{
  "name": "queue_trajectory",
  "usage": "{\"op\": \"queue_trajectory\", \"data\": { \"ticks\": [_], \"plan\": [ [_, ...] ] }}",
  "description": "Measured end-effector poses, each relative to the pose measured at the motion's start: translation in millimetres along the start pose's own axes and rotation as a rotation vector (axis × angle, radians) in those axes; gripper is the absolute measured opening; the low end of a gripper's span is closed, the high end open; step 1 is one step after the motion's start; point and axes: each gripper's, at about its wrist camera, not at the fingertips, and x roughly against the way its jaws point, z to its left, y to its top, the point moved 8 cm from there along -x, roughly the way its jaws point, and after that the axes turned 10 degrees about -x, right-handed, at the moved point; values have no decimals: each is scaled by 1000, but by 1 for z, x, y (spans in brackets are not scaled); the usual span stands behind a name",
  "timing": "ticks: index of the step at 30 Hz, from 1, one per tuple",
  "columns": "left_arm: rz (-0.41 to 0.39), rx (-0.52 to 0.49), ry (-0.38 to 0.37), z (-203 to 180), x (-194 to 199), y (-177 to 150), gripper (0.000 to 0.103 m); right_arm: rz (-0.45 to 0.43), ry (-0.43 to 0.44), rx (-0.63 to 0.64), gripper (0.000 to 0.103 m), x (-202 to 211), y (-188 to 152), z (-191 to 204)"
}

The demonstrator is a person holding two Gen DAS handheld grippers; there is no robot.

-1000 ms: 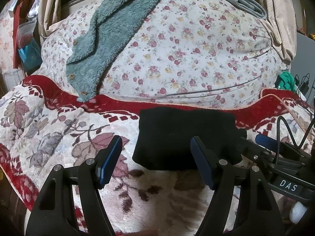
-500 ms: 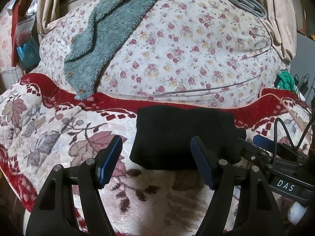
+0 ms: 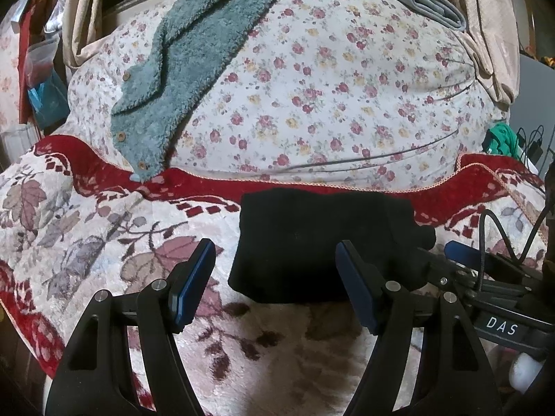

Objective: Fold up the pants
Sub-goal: 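Open both grippers and lift them off the folded pants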

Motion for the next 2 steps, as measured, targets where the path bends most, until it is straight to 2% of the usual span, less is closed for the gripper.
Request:
{"op": "queue_trajectory", "data": {
  "ticks": [2],
  "plan": [
    [8, 5, 1, 1, 0, -2, 72, 1, -1, 2, 75, 0, 0, 0]
  ]
}}
